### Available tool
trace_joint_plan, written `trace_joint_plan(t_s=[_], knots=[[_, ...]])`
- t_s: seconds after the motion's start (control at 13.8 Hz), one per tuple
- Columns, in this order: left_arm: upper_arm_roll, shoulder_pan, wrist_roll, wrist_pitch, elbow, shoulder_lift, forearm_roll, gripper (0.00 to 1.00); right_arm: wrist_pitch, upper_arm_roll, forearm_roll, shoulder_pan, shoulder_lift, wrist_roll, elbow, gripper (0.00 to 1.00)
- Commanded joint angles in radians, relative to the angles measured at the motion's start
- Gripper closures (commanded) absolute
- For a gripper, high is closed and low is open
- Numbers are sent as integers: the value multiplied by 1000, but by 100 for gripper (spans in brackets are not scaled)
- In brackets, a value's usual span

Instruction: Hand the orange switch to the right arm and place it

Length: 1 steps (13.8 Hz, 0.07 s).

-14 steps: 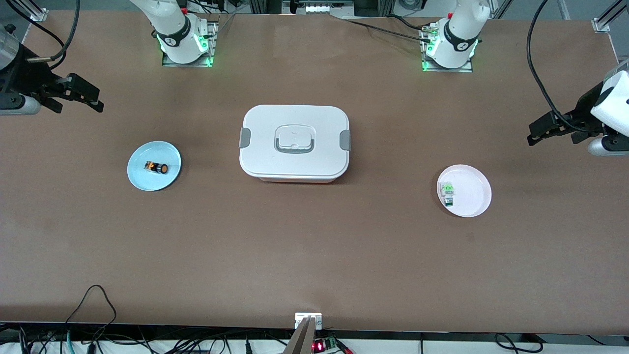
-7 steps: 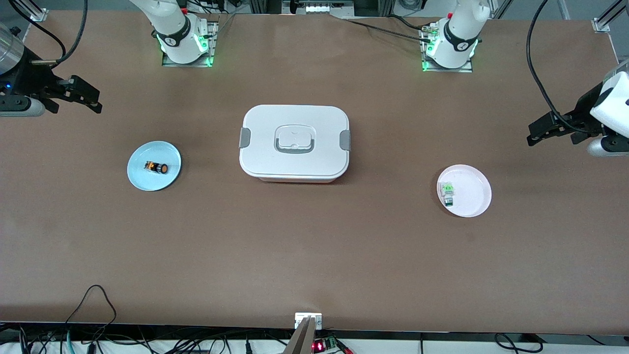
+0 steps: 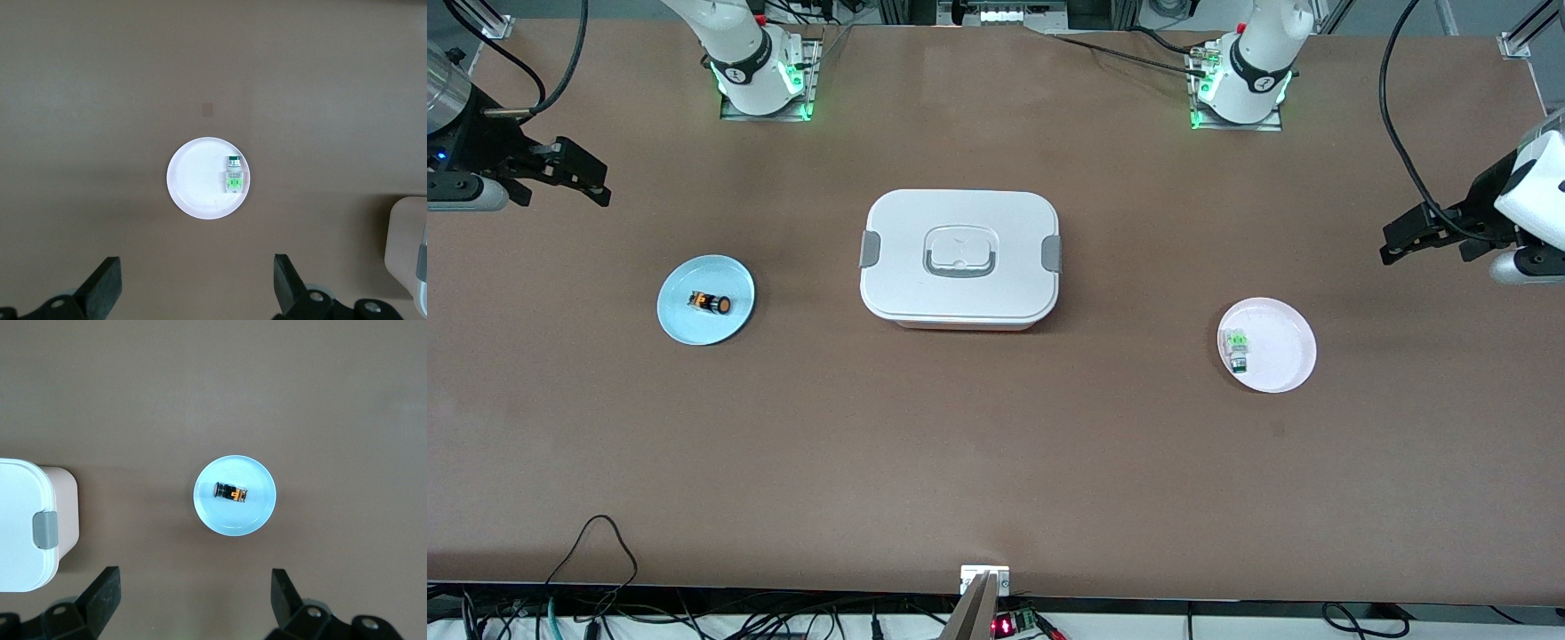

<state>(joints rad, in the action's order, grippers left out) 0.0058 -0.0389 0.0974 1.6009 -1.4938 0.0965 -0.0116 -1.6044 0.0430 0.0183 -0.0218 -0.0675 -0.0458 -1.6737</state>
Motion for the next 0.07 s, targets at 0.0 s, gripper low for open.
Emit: trace_joint_plan(t_s=[0.0], knots=[[-3, 4, 11, -12, 29, 12, -11, 0, 4, 2, 2, -7, 17, -11, 32, 0]])
